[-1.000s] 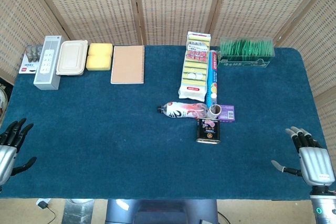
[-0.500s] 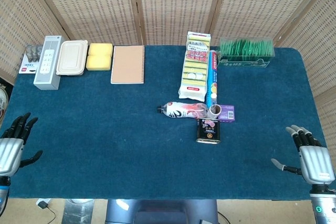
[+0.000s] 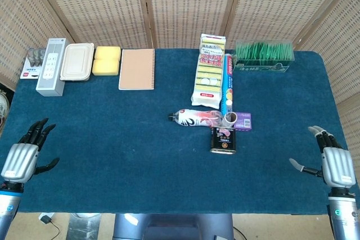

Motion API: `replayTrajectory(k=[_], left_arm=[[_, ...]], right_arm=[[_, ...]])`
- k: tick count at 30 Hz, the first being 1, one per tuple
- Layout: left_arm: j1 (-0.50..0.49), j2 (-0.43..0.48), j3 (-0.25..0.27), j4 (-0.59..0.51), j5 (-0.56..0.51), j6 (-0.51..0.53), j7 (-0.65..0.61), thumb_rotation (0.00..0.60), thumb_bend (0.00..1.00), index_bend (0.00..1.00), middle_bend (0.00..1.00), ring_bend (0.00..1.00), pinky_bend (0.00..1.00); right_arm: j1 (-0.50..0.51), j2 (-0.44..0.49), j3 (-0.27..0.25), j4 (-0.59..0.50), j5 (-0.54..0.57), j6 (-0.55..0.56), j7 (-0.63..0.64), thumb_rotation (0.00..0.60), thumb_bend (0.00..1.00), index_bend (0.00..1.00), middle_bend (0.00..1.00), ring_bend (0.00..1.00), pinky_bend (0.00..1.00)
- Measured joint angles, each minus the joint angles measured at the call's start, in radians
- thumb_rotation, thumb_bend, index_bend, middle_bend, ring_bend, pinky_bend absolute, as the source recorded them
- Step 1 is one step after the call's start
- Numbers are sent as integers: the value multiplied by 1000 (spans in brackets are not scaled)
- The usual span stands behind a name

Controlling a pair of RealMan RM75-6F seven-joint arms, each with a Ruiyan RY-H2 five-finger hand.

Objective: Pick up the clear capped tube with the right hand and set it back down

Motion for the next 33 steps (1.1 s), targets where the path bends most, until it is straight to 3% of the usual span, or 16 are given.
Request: replayTrajectory(k=[12,21,33], left_arm=[[-3,-31,26,31,62,35,-43,600,197,96,37,28,282],[1,-44,67,31,143,81,-76,600,197,96,37,28,296],[-10,-98,51,69,68,19,-72,600,197,96,36,28,307]], right_arm=[[66,-77,41,-4,23,-56,44,329,178,152,217,274,487],[133,-168,60,47,24,-88,-9,326,189,153,234,305,517],[218,-230,103,50,30,-119,-102,331,189,180,269,349,556]])
